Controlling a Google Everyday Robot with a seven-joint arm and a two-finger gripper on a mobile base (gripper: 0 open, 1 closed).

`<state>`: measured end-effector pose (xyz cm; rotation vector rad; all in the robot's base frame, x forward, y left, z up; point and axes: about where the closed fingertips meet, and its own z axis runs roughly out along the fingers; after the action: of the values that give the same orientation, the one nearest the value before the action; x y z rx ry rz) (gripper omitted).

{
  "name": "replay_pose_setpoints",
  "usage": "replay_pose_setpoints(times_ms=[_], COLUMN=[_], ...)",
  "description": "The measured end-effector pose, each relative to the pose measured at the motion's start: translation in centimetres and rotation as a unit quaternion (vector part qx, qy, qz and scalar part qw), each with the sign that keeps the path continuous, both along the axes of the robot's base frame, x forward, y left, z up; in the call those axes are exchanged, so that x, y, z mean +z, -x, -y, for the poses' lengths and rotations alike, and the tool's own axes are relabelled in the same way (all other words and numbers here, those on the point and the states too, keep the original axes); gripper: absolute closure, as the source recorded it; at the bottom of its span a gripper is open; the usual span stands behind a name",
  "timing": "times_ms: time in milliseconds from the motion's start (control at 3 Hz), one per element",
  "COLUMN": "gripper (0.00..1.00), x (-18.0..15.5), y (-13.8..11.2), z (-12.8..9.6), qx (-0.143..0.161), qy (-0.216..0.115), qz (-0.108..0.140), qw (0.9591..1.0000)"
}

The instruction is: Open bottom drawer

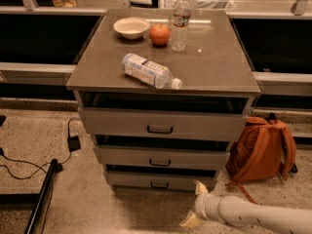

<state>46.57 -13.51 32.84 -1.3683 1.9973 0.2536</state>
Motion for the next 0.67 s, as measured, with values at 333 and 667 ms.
replay_pose_setpoints(times_ms=[333, 667], gripper=[0.0, 0.0], x=[-5.3, -7.2], y=[-3.2, -5.8], z=[0.4, 1.2], qx=[0.026, 0.023], qy=[0.044, 0.051], qz=[0.04, 0.064], qw=[0.9979, 0.9964])
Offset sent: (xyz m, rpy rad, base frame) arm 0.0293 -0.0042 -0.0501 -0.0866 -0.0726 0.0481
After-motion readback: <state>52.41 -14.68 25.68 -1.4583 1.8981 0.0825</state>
